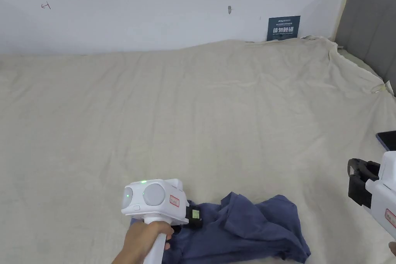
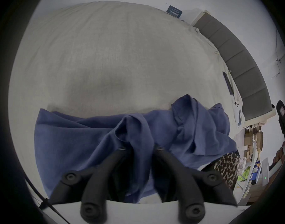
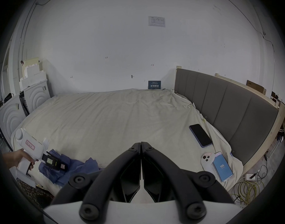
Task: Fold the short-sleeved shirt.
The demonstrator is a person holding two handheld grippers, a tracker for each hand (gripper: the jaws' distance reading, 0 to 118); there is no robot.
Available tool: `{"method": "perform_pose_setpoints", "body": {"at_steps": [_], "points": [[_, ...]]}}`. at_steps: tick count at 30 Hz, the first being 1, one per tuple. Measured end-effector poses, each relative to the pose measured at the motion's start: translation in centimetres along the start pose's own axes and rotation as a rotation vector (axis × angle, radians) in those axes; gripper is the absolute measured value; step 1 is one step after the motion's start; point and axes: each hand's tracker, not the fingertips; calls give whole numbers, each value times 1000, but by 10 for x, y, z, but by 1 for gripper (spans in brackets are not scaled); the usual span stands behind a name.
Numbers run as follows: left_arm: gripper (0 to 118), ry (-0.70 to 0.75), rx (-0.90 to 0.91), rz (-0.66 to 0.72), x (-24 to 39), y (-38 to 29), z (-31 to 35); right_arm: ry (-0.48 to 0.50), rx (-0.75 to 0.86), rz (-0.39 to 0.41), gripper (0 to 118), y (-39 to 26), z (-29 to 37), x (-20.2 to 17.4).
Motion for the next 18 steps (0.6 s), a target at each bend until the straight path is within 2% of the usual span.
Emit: {"method": "perform_pose_setpoints", "body": {"at_steps": [3,4,11,14,16,17,18], "points": [[105,-32,35,-17,3,0,27,-1,4,0,0,3,1,0],[109,-33,71,-32,1,-1,38,0,6,2,0,4,1,-1],[110,52,331,-17,-37,-10,100,12,20,5,0,9,1,-9],[109,166,314,-11,-58,-14,100,15,21,4,0,10,0,-13],[101,211,380,-3,-69,-21,96,16,21,2,0,10,-1,-15],[86,215,431,-18,-75,-27,95,18,19,0,0,9,-1,-16],[63,211,453,-18,-79,-32,93,20,17,-1,0,9,-1,-16]]}}
